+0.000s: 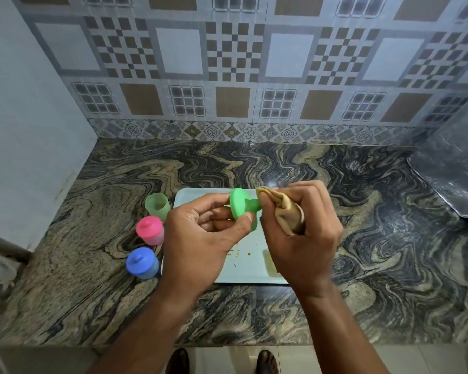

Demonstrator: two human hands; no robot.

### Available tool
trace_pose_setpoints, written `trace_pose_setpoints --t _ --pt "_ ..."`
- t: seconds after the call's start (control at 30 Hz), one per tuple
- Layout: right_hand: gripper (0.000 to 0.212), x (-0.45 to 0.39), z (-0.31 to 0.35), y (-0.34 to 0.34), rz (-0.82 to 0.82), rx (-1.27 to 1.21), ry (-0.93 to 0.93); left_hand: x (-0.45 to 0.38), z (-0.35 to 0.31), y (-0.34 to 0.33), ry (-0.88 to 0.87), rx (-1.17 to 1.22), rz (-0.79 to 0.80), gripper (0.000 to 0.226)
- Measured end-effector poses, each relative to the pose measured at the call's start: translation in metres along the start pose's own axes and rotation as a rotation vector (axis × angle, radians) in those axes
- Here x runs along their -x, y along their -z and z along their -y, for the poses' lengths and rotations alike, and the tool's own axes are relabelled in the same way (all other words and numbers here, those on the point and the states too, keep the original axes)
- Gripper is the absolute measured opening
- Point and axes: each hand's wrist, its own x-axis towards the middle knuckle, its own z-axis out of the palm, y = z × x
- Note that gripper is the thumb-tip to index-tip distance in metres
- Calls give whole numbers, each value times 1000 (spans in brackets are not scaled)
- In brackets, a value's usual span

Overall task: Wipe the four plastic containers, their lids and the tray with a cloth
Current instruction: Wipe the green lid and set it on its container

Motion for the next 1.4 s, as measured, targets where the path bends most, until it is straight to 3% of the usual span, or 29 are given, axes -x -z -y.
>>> trace_pose_setpoints --t 0.2,0.37,0.43,0.73,0.87,1.0,1.23,1.4 --pt "19 -1 -11 7 -46 -179 -299 -4 4 4 70 39 22 25" --pt "13 -3 3 11 -75 -409 -486 -9 4 1 378 569 176 19" --pt "13 -2 11 9 -101 -448 -506 -10 6 0 419 646 193 20" --pt "17 -5 15 -4 -26 -345 -474 -12 9 6 274 438 260 29" --pt "16 -22 5 2 23 -435 -493 -16 8 11 257 373 281 39" --pt "13 -22 5 6 149 -492 -496 -17 1 11 283 410 268 29" --pt "17 -6 19 -7 -81 -484 -569 -10 0 0 418 612 179 19" --pt "14 -3 23 -5 -77 -447 -512 -5 3 4 377 628 147 40"
